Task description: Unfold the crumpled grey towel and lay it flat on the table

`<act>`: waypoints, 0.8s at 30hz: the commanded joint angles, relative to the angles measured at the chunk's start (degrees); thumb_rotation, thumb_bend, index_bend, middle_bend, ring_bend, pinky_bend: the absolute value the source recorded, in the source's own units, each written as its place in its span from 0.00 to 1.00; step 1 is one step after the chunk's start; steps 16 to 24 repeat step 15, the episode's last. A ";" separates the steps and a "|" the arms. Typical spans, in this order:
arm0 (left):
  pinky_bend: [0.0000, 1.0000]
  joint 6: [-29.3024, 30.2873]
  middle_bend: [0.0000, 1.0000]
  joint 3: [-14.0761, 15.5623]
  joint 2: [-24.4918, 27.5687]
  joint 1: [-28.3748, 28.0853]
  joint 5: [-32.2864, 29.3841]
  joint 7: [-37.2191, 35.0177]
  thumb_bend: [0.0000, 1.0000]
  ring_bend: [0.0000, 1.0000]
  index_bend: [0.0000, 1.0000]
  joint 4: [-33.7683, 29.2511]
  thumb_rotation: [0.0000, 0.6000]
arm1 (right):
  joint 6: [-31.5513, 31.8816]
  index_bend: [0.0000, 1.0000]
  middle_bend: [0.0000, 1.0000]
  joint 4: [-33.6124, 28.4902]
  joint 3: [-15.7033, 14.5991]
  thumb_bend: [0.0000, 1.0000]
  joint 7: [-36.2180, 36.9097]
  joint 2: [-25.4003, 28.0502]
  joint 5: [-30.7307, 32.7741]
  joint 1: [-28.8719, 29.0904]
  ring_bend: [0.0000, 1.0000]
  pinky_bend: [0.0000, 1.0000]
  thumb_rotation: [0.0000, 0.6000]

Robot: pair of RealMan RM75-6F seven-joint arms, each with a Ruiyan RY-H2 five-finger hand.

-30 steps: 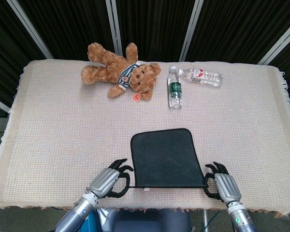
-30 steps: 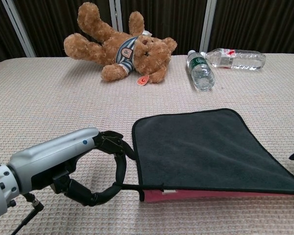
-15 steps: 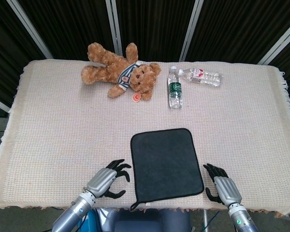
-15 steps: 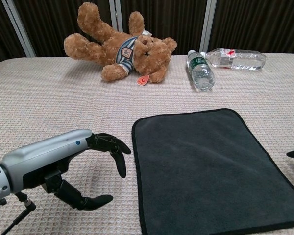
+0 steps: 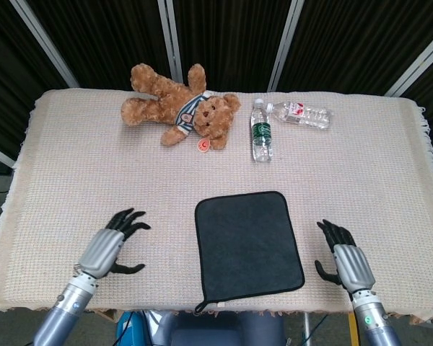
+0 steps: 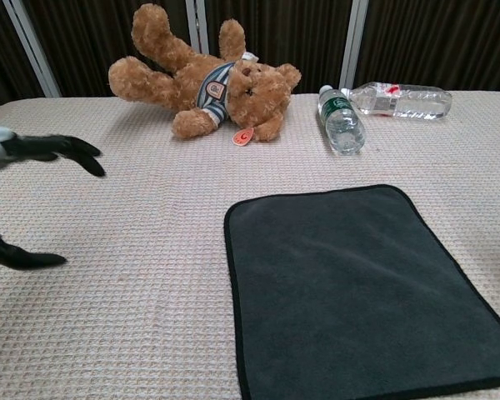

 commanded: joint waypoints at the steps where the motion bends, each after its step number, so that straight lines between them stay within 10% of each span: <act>1: 0.00 7.74 0.03 1.42 5.76 4.95 3.77 5.35 0.08 0.00 0.16 2.75 1.00 | 2.79 0.00 0.00 2.59 1.59 0.34 -0.32 0.62 -1.68 -0.31 0.00 0.00 1.00; 24: 0.00 18.57 0.00 1.58 13.87 15.23 1.04 4.98 0.00 0.00 0.07 9.96 1.00 | 10.59 0.00 0.00 9.22 3.07 0.22 -0.06 0.51 -5.37 -2.89 0.00 0.00 1.00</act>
